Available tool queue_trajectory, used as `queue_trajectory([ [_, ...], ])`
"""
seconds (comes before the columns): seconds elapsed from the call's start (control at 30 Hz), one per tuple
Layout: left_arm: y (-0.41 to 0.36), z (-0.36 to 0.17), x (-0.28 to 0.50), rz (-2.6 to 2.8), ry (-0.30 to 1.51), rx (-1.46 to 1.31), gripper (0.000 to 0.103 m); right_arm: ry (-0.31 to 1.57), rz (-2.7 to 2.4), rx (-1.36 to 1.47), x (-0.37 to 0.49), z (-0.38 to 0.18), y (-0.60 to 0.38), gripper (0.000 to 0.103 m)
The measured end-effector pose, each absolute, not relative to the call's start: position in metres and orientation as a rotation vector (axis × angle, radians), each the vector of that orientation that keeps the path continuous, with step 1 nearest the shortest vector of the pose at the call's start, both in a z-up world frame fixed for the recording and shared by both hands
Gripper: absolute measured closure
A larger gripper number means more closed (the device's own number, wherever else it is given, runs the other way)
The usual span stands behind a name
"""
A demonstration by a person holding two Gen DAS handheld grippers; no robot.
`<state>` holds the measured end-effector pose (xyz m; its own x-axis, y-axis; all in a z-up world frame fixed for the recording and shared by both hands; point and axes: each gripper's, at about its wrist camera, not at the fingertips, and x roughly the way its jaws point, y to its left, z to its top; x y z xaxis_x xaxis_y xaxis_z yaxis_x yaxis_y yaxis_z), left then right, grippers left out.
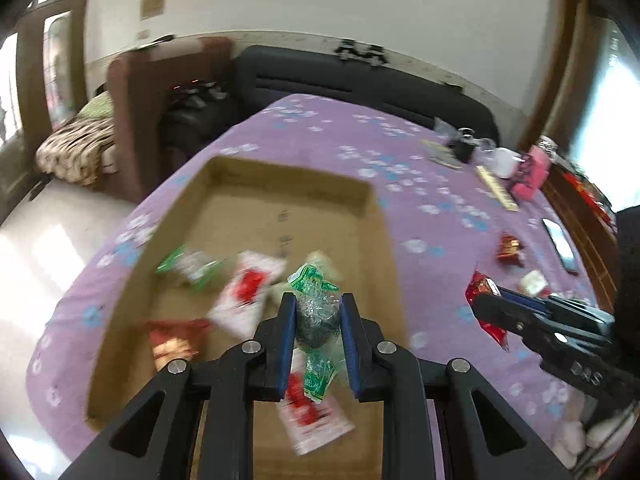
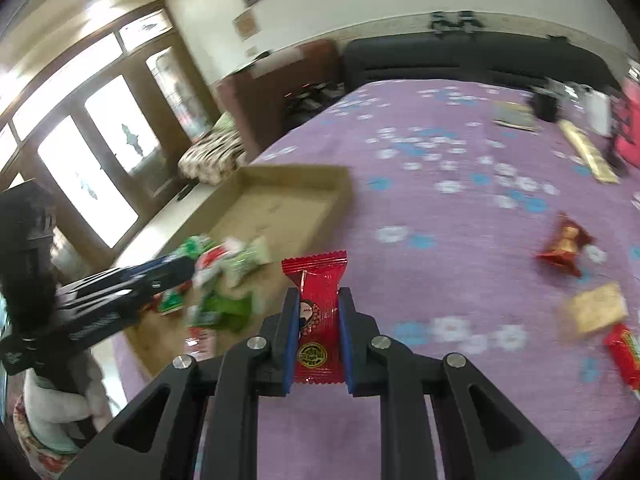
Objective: Organize snacks
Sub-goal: 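Carry both candies over the cardboard box and release them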
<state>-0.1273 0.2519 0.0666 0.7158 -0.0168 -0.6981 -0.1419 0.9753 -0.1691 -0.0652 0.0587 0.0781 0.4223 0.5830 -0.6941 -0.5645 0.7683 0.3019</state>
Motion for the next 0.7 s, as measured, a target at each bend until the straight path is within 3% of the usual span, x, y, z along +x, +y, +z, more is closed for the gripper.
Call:
queue_trajectory([
  [0.53,0.292,0.05,-0.146,0.223,0.733,-0.17,0.08,0.935,0.74,-0.12,-0.062,0.052,0.172,0.085],
  [0.7,0.296,0.056,-0.153,0.239,0.706,-0.16,0.062,0.906,0.715,-0.146,-0.059,0.055,0.182,0.084],
])
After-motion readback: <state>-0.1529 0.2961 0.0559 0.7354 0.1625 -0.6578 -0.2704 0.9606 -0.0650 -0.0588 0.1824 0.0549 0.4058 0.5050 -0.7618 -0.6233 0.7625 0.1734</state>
